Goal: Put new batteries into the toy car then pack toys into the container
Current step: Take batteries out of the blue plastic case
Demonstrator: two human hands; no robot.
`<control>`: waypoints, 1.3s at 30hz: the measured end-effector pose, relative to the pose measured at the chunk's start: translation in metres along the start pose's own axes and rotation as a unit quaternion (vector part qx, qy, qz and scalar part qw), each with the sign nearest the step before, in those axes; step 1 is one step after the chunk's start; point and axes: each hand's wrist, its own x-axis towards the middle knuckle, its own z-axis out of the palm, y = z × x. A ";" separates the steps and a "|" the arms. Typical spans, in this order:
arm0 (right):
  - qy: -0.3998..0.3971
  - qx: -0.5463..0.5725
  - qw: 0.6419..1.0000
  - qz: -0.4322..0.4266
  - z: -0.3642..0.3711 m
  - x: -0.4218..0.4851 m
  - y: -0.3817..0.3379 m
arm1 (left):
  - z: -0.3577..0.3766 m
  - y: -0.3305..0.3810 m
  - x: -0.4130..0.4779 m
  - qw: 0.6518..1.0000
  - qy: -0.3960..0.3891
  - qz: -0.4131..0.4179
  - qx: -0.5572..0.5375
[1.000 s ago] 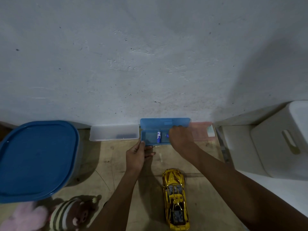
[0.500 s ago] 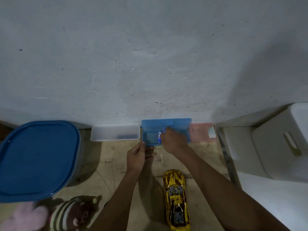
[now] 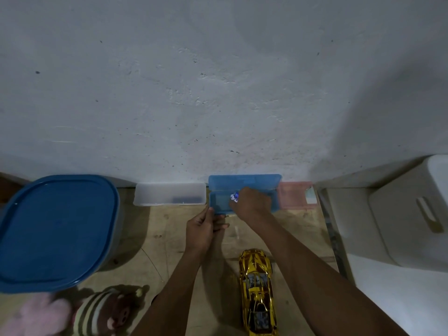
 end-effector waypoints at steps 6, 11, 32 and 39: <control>0.053 0.041 0.992 -0.106 -0.015 -0.015 0.023 | 0.000 -0.001 0.001 1.000 0.006 -0.019 -0.018; 0.021 -0.063 0.982 -0.174 -0.010 -0.032 0.045 | 0.002 0.000 0.002 0.999 0.012 -0.023 -0.023; -0.010 0.049 0.974 -0.222 0.026 -0.034 0.050 | 0.005 0.006 0.000 1.000 0.022 -0.018 0.005; 0.015 0.085 0.969 -0.230 0.034 -0.035 0.059 | 0.006 0.005 0.001 0.999 0.024 -0.026 0.003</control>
